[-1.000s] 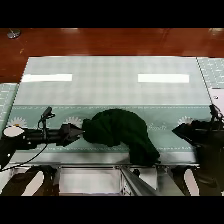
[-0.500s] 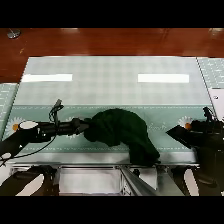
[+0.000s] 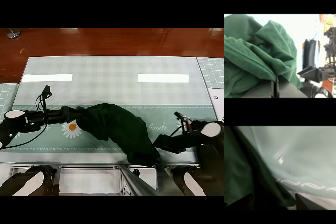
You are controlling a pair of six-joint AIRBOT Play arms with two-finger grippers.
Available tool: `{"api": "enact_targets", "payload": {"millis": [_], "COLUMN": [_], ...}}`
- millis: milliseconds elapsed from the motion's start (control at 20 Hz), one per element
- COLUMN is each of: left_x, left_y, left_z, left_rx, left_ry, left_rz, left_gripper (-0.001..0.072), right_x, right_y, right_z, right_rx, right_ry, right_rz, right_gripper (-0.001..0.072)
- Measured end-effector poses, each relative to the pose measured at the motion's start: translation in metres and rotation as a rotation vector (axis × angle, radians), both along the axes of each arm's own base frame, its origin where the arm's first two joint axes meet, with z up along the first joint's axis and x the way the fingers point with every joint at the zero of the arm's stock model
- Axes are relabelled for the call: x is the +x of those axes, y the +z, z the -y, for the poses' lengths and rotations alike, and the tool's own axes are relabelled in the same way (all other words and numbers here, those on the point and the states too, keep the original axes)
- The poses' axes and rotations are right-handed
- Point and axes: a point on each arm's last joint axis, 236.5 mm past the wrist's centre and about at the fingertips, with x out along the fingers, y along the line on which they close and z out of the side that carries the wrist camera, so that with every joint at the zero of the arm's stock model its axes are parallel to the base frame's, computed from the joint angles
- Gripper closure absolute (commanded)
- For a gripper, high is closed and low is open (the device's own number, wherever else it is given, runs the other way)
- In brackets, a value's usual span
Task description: Fold the shirts.
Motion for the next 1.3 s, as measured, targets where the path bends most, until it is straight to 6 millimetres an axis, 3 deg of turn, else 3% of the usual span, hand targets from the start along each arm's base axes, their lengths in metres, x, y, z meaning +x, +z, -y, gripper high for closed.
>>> {"api": "enact_targets", "payload": {"millis": [150, 200, 250, 300, 350, 500, 600, 700, 750, 850, 950, 1000, 1100, 1200, 1300], "left_x": [-0.002, -0.003, -0.003, -0.003, -0.003, 0.004, 0.018, 0.040, 0.053, 0.071, 0.075, 0.075, 0.064, 0.046, 0.020], "left_y": [-0.002, -0.002, -0.002, -0.003, -0.002, 0.008, 0.039, 0.089, 0.123, 0.196, 0.257, 0.286, 0.328, 0.362, 0.387], "left_z": [-0.003, -0.003, -0.003, -0.004, -0.004, -0.006, -0.007, -0.012, -0.015, -0.021, -0.029, -0.036, -0.051, -0.068, -0.082], "left_rx": [0.011, 0.011, 0.014, 0.016, 0.018, 0.016, 0.001, -0.002, 0.005, 0.042, 0.144, 0.213, 0.367, 0.510, 0.628], "left_ry": [-0.011, -0.015, -0.016, -0.016, -0.018, -0.026, -0.051, -0.058, -0.057, -0.064, -0.069, -0.057, -0.027, 0.039, 0.104], "left_rz": [-0.001, -0.001, -0.001, 0.000, 0.000, 0.029, 0.104, 0.215, 0.295, 0.476, 0.613, 0.670, 0.746, 0.803, 0.846], "left_gripper": [0.0682, 0.0682, 0.0682, 0.0682, 0.0682, 0.0683, 0.0683, 0.0683, 0.0683, 0.0683, 0.0683, 0.0683, 0.0683, 0.0683, 0.0683], "right_x": [-0.005, -0.004, -0.002, 0.001, 0.006, 0.031, 0.061, 0.103, 0.131, 0.177, 0.202, 0.203, 0.186, 0.150, 0.112], "right_y": [-0.009, -0.010, -0.010, -0.008, -0.005, 0.016, 0.045, 0.091, 0.125, 0.205, 0.297, 0.345, 0.425, 0.482, 0.518], "right_z": [-0.030, -0.041, -0.052, -0.064, -0.073, -0.095, -0.100, -0.096, -0.091, -0.072, -0.051, -0.042, -0.027, -0.016, -0.006], "right_rx": [0.055, 0.080, 0.107, 0.139, 0.168, 0.237, 0.250, 0.217, 0.186, 0.090, -0.005, -0.045, -0.097, -0.127, -0.149], "right_ry": [0.072, 0.081, 0.088, 0.090, 0.095, 0.126, 0.156, 0.189, 0.193, 0.193, 0.177, 0.168, 0.151, 0.135, 0.124], "right_rz": [-0.038, -0.039, -0.031, -0.017, 0.005, 0.103, 0.196, 0.327, 0.426, 0.634, 0.849, 0.957, 1.134, 1.274, 1.376], "right_gripper": [0.0090, 0.0122, 0.0293, 0.0562, 0.0688, 0.0688, 0.0688, 0.0688, 0.0688, 0.0688, 0.0688, 0.0688, 0.0688, 0.0688, 0.0688]}}
